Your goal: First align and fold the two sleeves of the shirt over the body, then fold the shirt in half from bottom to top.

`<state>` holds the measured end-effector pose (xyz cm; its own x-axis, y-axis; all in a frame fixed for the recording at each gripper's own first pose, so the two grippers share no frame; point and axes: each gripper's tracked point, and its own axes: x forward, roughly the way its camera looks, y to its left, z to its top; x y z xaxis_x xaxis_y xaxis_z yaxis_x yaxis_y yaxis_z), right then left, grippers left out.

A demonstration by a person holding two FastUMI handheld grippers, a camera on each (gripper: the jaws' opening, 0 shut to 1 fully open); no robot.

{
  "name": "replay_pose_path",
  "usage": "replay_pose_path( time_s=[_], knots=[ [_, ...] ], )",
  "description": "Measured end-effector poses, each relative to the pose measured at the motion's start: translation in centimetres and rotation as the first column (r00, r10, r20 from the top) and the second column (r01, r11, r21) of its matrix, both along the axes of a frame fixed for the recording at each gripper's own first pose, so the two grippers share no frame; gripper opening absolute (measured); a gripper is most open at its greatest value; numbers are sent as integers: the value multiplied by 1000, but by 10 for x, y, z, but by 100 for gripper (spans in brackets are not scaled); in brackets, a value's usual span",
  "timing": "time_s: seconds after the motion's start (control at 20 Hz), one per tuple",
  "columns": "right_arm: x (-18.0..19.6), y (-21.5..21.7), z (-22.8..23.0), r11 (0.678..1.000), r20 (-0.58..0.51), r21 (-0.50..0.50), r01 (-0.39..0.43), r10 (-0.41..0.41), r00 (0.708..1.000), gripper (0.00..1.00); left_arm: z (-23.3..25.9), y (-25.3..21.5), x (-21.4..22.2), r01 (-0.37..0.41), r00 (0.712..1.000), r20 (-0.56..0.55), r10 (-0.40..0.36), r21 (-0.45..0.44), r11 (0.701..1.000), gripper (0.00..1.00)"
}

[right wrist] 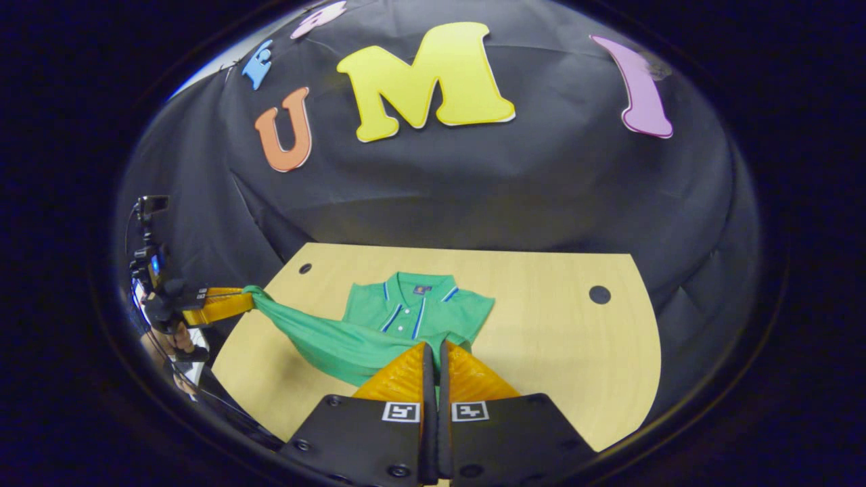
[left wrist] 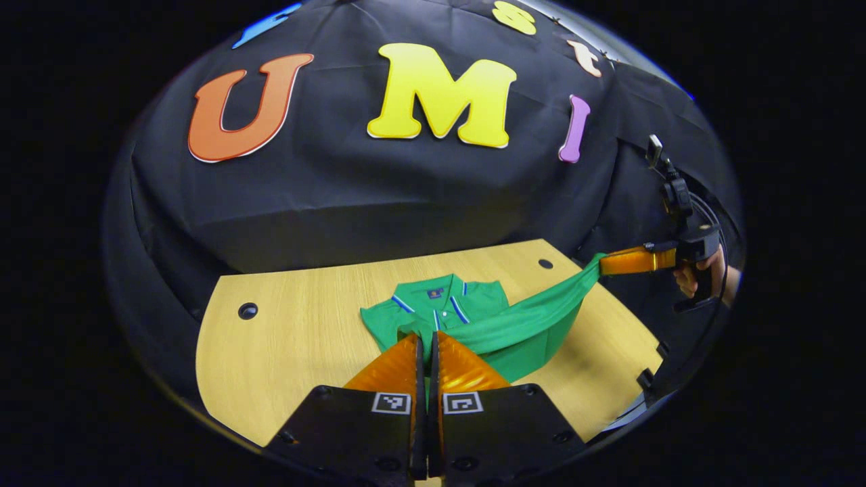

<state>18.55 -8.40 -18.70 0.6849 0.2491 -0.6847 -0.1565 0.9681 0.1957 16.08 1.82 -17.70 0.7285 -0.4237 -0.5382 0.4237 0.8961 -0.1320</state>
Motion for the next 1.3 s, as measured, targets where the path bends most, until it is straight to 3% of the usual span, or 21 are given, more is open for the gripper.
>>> replay_pose_path(
  time_s=[0.4,0.65,0.8,1.05,1.3],
  knots=[
    [87,3,-13,999,109,-35,5,-1,994,2,-14,8,84,-83,995,50,84,-17,996,4],
    [125,7,-58,999,117,-32,-2,6,993,2,-55,19,119,-214,976,24,218,-114,970,4],
    [141,8,-93,999,103,-36,-1,4,995,2,-87,27,134,-263,964,17,266,-113,958,4],
    [159,11,-140,999,93,-42,26,-22,995,0,-125,31,160,-311,948,33,317,-115,943,4],
    [171,8,-176,995,72,-85,44,-38,997,2,-154,21,177,-282,957,54,284,-38,959,4]
  ],
)
